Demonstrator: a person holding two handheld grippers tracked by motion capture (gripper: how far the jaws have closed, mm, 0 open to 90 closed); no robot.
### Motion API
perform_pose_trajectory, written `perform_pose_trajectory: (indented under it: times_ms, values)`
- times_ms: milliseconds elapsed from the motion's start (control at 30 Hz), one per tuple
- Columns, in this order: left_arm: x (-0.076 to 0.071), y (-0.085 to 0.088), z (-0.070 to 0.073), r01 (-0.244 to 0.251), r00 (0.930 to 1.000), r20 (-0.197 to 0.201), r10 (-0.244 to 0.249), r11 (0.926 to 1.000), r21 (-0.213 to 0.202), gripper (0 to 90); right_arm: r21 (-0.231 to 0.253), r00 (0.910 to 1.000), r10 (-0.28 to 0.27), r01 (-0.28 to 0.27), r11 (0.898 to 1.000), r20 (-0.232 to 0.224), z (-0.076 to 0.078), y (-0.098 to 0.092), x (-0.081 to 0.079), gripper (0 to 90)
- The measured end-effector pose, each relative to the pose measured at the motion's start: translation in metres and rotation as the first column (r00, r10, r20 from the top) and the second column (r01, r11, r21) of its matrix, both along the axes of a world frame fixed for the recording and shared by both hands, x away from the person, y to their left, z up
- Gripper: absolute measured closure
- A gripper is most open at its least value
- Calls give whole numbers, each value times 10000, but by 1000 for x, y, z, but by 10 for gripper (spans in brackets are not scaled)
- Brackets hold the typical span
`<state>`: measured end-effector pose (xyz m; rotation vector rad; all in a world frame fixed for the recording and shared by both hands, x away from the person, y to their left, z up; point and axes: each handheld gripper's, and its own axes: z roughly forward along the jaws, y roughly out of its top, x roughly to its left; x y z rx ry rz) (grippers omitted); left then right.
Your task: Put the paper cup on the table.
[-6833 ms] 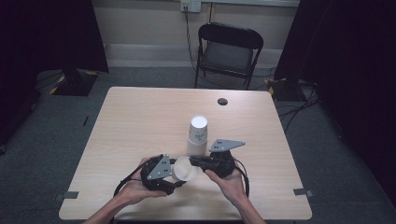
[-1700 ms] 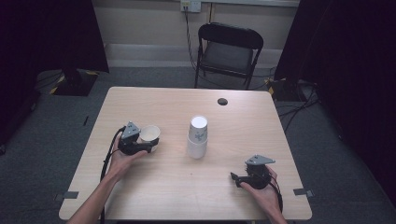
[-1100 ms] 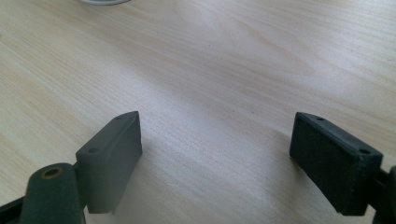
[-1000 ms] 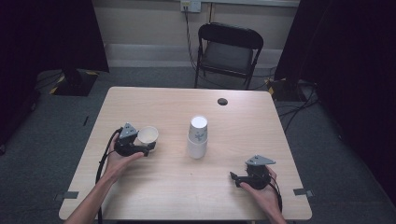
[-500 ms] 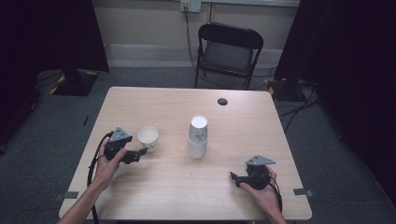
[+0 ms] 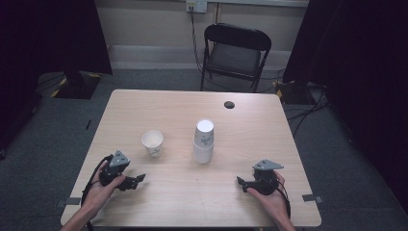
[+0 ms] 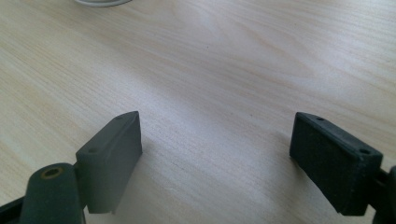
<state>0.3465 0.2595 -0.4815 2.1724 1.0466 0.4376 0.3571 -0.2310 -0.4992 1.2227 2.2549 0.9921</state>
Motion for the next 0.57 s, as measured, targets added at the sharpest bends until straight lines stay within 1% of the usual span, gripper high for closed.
perform_pose_trajectory:
  times_ms: [67, 133, 167, 233, 300, 333, 367, 567]
  values:
    - [-8, 2, -5, 200, 9996, -214, -200, 9998, 32, 178, 0, 10000, -1, 1, 10000, 1, 0, 0, 0, 165]
    - [-12, 5, -9, 168, 9994, -296, -163, 9997, 160, 172, -3, 10000, 1, -1, 10000, -2, 0, 0, 0, 165]
    - [-14, 6, -11, 70, 9994, -343, -66, 9999, 102, 171, -2, 10000, -1, 1, 10000, 2, 0, 0, 0, 165]
    - [-15, 7, -13, -49, 9999, -153, 48, 10000, -50, 155, 0, 10000, -5, 5, 10000, -1, 0, 0, 0, 165]
    - [-16, 8, -16, 46, 10000, 47, -45, 9999, -148, 145, -1, 10000, -33, 33, 10000, -2, 0, 0, 0, 165]
    - [-16, 9, -19, 96, 9996, 260, -86, 9993, -367, 133, -3, 10000, -49, 49, 10000, 4, 0, 1, 0, 165]
    - [-16, 10, -19, 120, 9995, 306, -110, 9993, -345, 112, -3, 10000, -67, 67, 10000, 1, 0, 1, 0, 165]
    - [-16, 10, -20, 36, 9996, 299, -25, 9993, -360, 95, -27, 9999, -158, 158, 9999, 4, 0, 2, 0, 154]
